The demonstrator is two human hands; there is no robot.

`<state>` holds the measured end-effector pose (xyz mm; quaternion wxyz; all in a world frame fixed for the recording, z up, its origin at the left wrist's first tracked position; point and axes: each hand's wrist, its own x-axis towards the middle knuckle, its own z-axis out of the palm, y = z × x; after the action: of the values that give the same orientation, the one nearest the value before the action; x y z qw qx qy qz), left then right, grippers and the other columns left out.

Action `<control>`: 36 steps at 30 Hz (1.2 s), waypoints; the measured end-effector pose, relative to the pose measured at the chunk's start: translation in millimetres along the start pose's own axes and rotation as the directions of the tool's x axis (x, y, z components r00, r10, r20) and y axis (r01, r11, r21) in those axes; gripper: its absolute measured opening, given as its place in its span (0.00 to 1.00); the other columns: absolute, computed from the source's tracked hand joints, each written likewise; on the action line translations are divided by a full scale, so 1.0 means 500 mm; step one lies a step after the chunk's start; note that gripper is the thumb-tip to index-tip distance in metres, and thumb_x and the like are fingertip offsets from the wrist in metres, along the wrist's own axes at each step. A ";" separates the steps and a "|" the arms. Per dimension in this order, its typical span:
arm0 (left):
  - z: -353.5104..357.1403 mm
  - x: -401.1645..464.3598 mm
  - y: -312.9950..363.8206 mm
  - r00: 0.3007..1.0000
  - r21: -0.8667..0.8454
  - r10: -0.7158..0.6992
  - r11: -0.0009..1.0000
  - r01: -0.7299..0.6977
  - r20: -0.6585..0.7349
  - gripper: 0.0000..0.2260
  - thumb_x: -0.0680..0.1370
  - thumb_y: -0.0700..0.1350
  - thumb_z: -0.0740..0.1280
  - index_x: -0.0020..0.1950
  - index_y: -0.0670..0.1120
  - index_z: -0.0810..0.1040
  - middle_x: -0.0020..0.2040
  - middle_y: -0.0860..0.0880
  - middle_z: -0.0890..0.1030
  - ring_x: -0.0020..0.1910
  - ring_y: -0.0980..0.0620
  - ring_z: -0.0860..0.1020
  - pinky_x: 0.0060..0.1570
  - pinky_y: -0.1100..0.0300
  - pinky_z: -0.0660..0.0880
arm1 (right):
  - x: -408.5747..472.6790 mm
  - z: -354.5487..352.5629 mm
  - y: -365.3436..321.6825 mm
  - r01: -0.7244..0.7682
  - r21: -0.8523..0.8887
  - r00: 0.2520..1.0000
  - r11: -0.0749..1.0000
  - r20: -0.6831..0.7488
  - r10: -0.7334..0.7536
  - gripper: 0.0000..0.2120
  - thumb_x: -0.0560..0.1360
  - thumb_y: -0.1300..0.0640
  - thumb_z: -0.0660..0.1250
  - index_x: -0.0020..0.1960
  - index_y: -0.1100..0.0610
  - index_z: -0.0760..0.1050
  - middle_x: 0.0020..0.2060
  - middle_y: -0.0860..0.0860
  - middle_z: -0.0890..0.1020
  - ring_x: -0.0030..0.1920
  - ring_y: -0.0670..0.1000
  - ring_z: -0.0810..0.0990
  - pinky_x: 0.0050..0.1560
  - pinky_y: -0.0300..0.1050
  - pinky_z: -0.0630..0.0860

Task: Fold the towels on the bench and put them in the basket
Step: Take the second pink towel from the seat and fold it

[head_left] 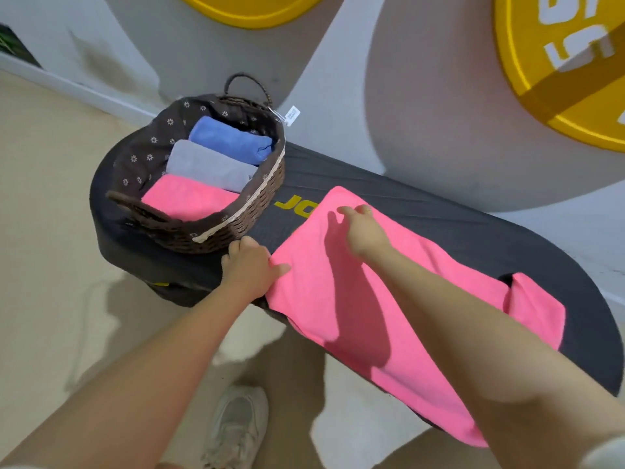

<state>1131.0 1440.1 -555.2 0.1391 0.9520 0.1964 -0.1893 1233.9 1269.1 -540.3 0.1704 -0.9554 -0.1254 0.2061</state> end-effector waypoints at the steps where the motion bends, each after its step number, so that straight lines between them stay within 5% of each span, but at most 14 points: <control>1: 0.005 0.009 0.004 1.000 -0.015 0.006 1.000 -0.006 -0.004 0.19 0.76 0.59 0.63 0.54 0.45 0.78 0.61 0.44 0.68 0.63 0.42 0.64 0.61 0.49 0.64 | 0.020 0.003 -0.005 0.002 -0.005 1.000 1.000 -0.004 -0.002 0.27 0.75 0.68 0.53 0.72 0.54 0.61 0.73 0.59 0.55 0.62 0.61 0.75 0.60 0.52 0.72; 4: 0.015 0.033 0.005 0.988 -0.263 0.137 0.953 -0.151 -0.070 0.11 0.75 0.50 0.67 0.40 0.43 0.76 0.51 0.46 0.74 0.57 0.44 0.70 0.53 0.56 0.68 | 0.076 0.010 -0.007 -0.071 0.038 0.996 0.997 -0.045 0.073 0.25 0.77 0.64 0.50 0.74 0.55 0.57 0.74 0.57 0.56 0.63 0.61 0.73 0.61 0.52 0.69; 7: 0.010 0.044 -0.010 0.977 -0.546 0.203 0.814 -0.201 -0.056 0.12 0.74 0.46 0.68 0.34 0.46 0.69 0.32 0.51 0.71 0.37 0.52 0.71 0.33 0.61 0.62 | 0.115 0.016 -0.008 -0.154 -0.014 0.986 0.988 -0.072 0.153 0.23 0.77 0.66 0.52 0.72 0.61 0.57 0.73 0.59 0.55 0.61 0.62 0.74 0.55 0.52 0.70; 10: 0.003 0.061 -0.035 0.985 -0.550 0.170 0.819 -0.163 -0.038 0.15 0.75 0.48 0.68 0.34 0.48 0.65 0.30 0.51 0.70 0.31 0.53 0.67 0.32 0.60 0.62 | 0.134 0.017 -0.020 -0.210 -0.039 0.963 0.977 -0.183 0.199 0.14 0.77 0.67 0.53 0.62 0.64 0.65 0.71 0.63 0.58 0.55 0.64 0.76 0.44 0.50 0.66; 14: -0.005 0.062 -0.063 0.974 -0.125 0.225 0.966 -0.225 -0.015 0.11 0.79 0.53 0.60 0.44 0.46 0.67 0.41 0.43 0.78 0.45 0.40 0.77 0.39 0.54 0.67 | 0.151 0.021 -0.035 -0.235 0.096 0.921 0.967 -0.298 0.253 0.11 0.80 0.57 0.53 0.56 0.60 0.71 0.59 0.61 0.72 0.53 0.63 0.76 0.45 0.48 0.66; 17: -0.012 0.054 -0.052 0.980 0.243 0.199 0.951 -0.189 -0.015 0.15 0.81 0.52 0.53 0.58 0.41 0.65 0.52 0.41 0.80 0.52 0.38 0.79 0.39 0.53 0.68 | 0.165 0.001 -0.061 -0.243 0.312 0.887 0.918 -0.313 0.341 0.11 0.77 0.56 0.56 0.54 0.55 0.74 0.54 0.58 0.79 0.55 0.61 0.77 0.50 0.48 0.70; 20: -0.013 0.051 -0.055 0.958 0.416 0.229 0.898 -0.140 -0.171 0.14 0.74 0.45 0.66 0.56 0.40 0.69 0.38 0.45 0.82 0.34 0.44 0.82 0.28 0.59 0.72 | 0.171 -0.004 -0.090 -0.094 0.432 0.901 0.897 -0.346 0.261 0.09 0.76 0.57 0.58 0.52 0.56 0.75 0.51 0.55 0.82 0.55 0.59 0.77 0.54 0.48 0.71; 22: -0.013 0.046 -0.061 0.914 0.480 0.325 0.859 -0.177 -0.244 0.11 0.66 0.43 0.68 0.45 0.43 0.70 0.27 0.49 0.76 0.19 0.50 0.74 0.19 0.67 0.63 | 0.160 0.006 -0.095 0.005 0.431 0.946 0.902 -0.295 0.136 0.12 0.76 0.59 0.58 0.57 0.55 0.73 0.53 0.56 0.81 0.56 0.59 0.77 0.56 0.49 0.71; 26: 0.005 0.017 -0.040 0.790 0.640 0.514 0.739 -0.211 -0.333 0.08 0.70 0.38 0.58 0.47 0.45 0.72 0.39 0.48 0.75 0.31 0.50 0.72 0.27 0.58 0.64 | 0.095 0.024 -0.047 0.068 0.353 0.987 0.933 -0.163 -0.011 0.25 0.77 0.62 0.56 0.74 0.54 0.58 0.62 0.59 0.77 0.61 0.60 0.74 0.60 0.51 0.69; 28: 0.001 0.014 -0.002 0.707 0.630 0.626 0.703 -0.331 -0.327 0.10 0.68 0.37 0.60 0.46 0.44 0.75 0.41 0.46 0.76 0.34 0.47 0.72 0.30 0.56 0.64 | 0.047 0.022 0.003 0.081 0.315 0.968 0.946 -0.250 0.001 0.21 0.77 0.62 0.55 0.70 0.58 0.65 0.63 0.58 0.76 0.63 0.59 0.73 0.63 0.50 0.68; 30: -0.005 0.011 0.052 0.678 0.550 0.701 0.664 -0.507 -0.222 0.08 0.63 0.38 0.66 0.41 0.44 0.77 0.40 0.45 0.76 0.34 0.46 0.76 0.29 0.57 0.68 | -0.012 0.016 0.064 0.080 0.252 0.941 0.964 -0.338 0.010 0.22 0.74 0.55 0.50 0.60 0.61 0.75 0.57 0.59 0.80 0.59 0.60 0.75 0.60 0.50 0.68; 32: 0.007 0.009 0.119 0.660 0.414 0.750 0.617 -0.670 -0.050 0.16 0.66 0.36 0.67 0.53 0.43 0.77 0.56 0.43 0.75 0.52 0.42 0.77 0.45 0.53 0.74 | -0.071 0.004 0.143 0.017 0.212 0.919 0.977 -0.387 0.068 0.28 0.70 0.50 0.45 0.54 0.61 0.78 0.52 0.58 0.81 0.54 0.61 0.76 0.57 0.51 0.69; 34: 0.017 0.010 0.182 0.632 0.325 0.757 0.563 -0.760 0.167 0.22 0.74 0.35 0.58 0.68 0.43 0.67 0.73 0.44 0.62 0.70 0.44 0.65 0.65 0.52 0.64 | -0.122 -0.012 0.212 -0.102 0.213 0.891 0.972 -0.415 0.184 0.26 0.70 0.52 0.46 0.54 0.61 0.78 0.53 0.59 0.79 0.54 0.62 0.75 0.56 0.53 0.70; 36: 0.024 0.013 0.256 0.559 0.270 0.791 0.498 -0.824 0.247 0.24 0.77 0.35 0.53 0.73 0.45 0.61 0.77 0.48 0.55 0.74 0.48 0.58 0.71 0.56 0.57 | -0.171 -0.034 0.268 -0.257 0.217 0.834 0.942 -0.443 0.330 0.17 0.74 0.58 0.52 0.55 0.60 0.77 0.54 0.60 0.77 0.55 0.63 0.74 0.58 0.56 0.70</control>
<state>1187.3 1325.0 -544.1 0.0453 0.9311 -0.3157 -0.1771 1188.8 1115.8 -546.2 0.2329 -0.9689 0.0840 -0.0011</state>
